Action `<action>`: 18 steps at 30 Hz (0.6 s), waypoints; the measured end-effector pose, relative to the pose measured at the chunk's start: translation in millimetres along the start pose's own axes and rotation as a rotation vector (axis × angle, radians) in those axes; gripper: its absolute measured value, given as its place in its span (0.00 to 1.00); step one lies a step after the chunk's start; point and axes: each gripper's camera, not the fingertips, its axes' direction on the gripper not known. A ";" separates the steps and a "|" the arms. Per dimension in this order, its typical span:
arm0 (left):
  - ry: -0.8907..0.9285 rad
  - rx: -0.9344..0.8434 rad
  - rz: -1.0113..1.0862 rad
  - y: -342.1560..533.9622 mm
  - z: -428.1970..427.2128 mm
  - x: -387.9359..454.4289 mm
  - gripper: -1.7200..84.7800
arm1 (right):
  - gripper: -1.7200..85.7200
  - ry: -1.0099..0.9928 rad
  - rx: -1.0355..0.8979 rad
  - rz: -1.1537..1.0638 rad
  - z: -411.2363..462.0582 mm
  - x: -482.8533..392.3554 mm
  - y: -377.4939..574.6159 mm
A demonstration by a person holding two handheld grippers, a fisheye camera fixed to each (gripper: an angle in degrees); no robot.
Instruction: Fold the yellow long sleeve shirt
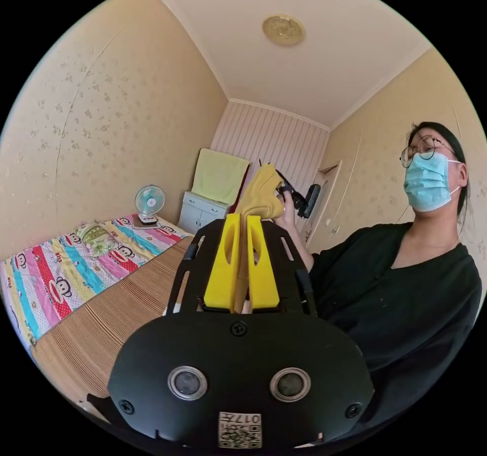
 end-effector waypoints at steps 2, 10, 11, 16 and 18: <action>0.029 -0.035 0.014 4.0 17.7 3.0 0.02 | 0.05 0.014 0.068 0.007 -13.3 -12.0 -10.6; 0.319 0.056 -0.013 16.9 71.6 16.5 0.06 | 0.05 0.102 0.388 -0.080 -76.2 -74.9 -41.9; 0.328 0.065 -0.019 18.5 74.8 17.8 0.08 | 0.05 0.103 0.419 -0.081 -83.1 -80.5 -46.9; 0.257 0.117 -0.034 36.0 96.6 34.0 0.16 | 0.05 0.180 0.535 -0.111 -103.3 -106.5 -61.6; 0.184 0.087 0.016 37.7 104.9 46.4 0.17 | 0.05 0.208 0.562 -0.124 -111.1 -119.1 -66.5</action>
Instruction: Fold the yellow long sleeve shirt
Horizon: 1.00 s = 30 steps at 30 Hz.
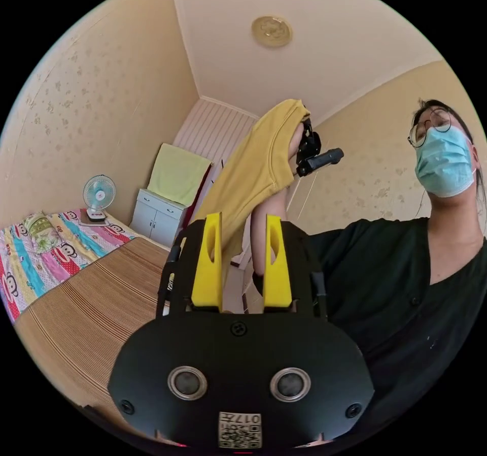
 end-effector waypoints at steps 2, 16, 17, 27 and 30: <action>-0.079 -0.025 0.036 1.4 6.7 8.5 0.18 | 0.05 0.001 0.020 -0.008 -4.9 -6.6 -6.3; -0.108 0.162 -0.004 1.0 -69.0 -10.9 0.02 | 0.05 0.189 -0.241 -0.190 13.3 22.0 5.7; -0.111 0.171 -0.017 0.4 -74.5 -15.7 0.02 | 0.05 0.151 -0.377 -0.242 23.6 37.8 18.1; -0.159 -0.002 -0.177 51.7 -93.7 -69.4 0.02 | 0.04 -0.427 -1.173 -0.020 23.0 203.5 188.0; -0.053 -0.134 -0.146 72.8 -92.3 -63.2 0.02 | 0.04 -0.522 -1.190 0.090 -1.0 228.3 217.7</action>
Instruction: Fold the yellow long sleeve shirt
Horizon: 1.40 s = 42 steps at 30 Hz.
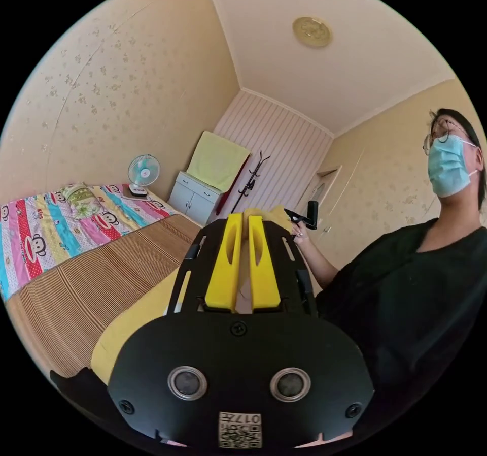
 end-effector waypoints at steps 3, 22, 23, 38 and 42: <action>-0.015 -0.064 0.126 6.7 -2.1 27.4 0.02 | 0.03 -0.108 0.057 -0.098 -3.9 3.8 7.7; -0.575 -0.222 -0.541 -91.3 107.6 -296.6 0.04 | 0.05 -0.303 -0.617 -0.061 398.1 260.5 -210.8; -0.590 -0.219 -0.593 -84.4 113.6 -325.1 0.05 | 0.05 -0.278 -0.661 0.011 463.2 290.1 -209.8; -0.777 -0.258 -1.108 264.2 272.6 -373.1 0.14 | 0.11 0.432 -0.965 0.204 645.9 344.4 89.7; -0.780 -0.213 -1.187 316.1 284.9 -329.3 0.14 | 0.10 0.571 -1.040 0.140 614.7 349.5 141.1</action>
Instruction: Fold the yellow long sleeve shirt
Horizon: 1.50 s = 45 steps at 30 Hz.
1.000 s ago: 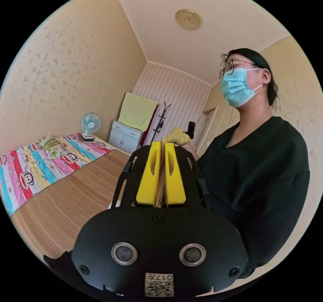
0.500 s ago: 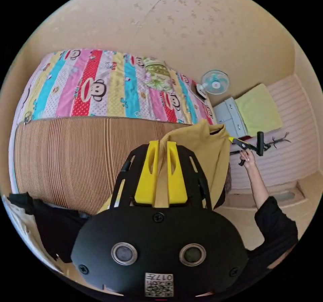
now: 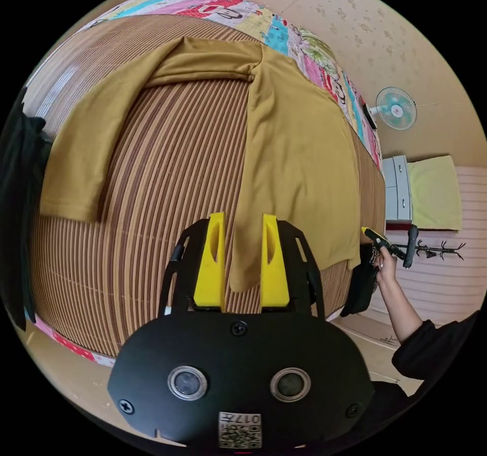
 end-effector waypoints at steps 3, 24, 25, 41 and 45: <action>-0.016 -0.036 0.046 20.9 10.4 -4.7 0.13 | 0.07 0.022 -0.094 -0.119 25.8 -10.8 3.9; 0.160 -0.085 0.140 49.7 2.9 -86.4 0.09 | 0.12 -0.364 -0.051 -0.092 13.0 28.4 79.0; 0.155 -0.097 0.176 51.4 3.4 -86.7 0.07 | 0.12 -0.362 -0.071 -0.087 20.0 24.4 86.4; 0.145 -0.257 -0.037 224.4 -27.0 -158.4 0.06 | 0.06 -0.189 -0.232 0.010 19.4 20.0 326.3; 0.042 -0.071 -0.075 229.5 -58.1 -150.7 0.09 | 0.06 -0.149 -0.154 0.101 -4.2 30.4 336.1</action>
